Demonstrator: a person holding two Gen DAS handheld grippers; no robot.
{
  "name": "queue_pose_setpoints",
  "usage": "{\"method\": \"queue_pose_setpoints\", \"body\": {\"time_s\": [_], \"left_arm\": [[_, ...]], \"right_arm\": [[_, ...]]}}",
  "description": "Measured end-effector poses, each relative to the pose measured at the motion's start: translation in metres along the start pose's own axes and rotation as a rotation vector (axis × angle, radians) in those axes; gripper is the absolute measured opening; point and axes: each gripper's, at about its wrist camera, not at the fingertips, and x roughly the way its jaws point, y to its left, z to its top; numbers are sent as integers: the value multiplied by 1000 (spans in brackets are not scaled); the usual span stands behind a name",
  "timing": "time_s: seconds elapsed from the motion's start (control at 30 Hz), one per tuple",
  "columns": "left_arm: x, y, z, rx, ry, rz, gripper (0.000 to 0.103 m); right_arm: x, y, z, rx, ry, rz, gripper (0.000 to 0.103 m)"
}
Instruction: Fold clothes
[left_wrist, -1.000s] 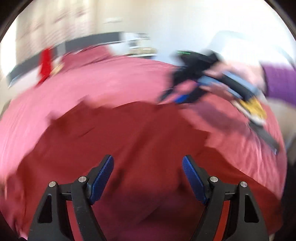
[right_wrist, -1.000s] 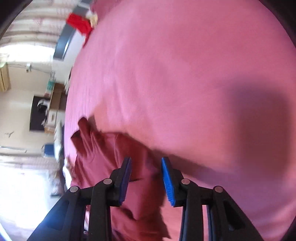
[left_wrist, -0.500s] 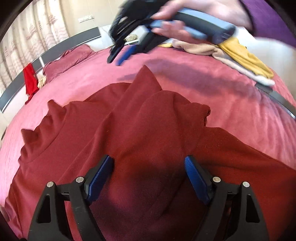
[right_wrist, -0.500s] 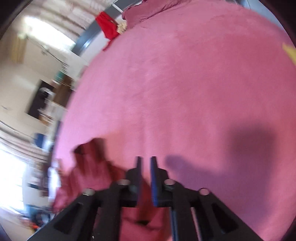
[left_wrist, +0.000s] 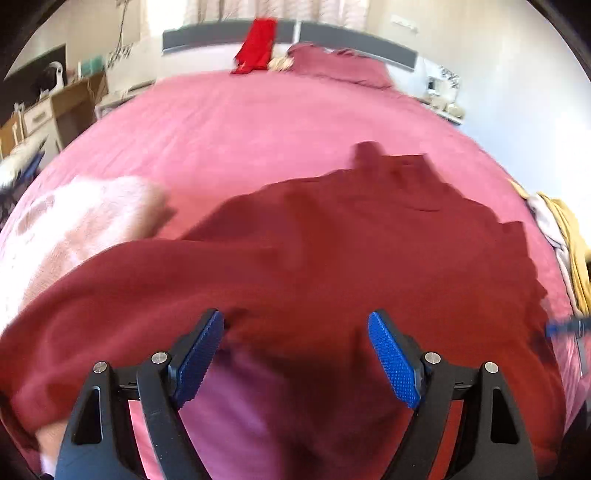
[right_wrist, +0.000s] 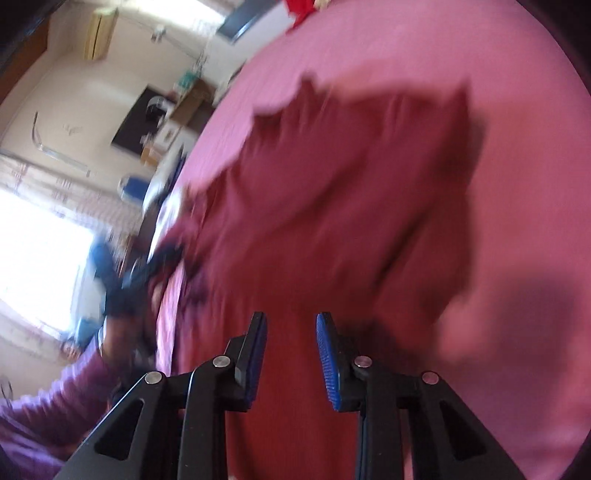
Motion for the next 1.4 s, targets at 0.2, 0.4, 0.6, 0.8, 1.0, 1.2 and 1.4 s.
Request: {"method": "queue_pose_setpoints", "body": {"time_s": [0.2, 0.4, 0.6, 0.8, 1.0, 1.2, 1.4], "left_arm": [[13, -8, 18, 220, -15, -161, 82], [42, -12, 21, 302, 170, -350, 66], [51, -12, 22, 276, 240, -416, 37], [56, -20, 4, 379, 299, -393, 12], [45, -23, 12, 400, 259, -356, 4], [14, 17, 55, 223, 111, -285, 4], [38, 55, 55, 150, 284, -186, 4]], "right_arm": [[41, 8, -49, 73, 101, 40, 28], [51, -13, -57, 229, 83, 141, 28], [60, -27, -59, 322, 70, 225, 28], [61, -26, -59, 319, 66, 226, 28], [54, -31, -62, 342, 58, 226, 28], [56, -31, -61, 354, 44, 218, 28], [57, -36, -59, 373, 42, 236, 28]]}}
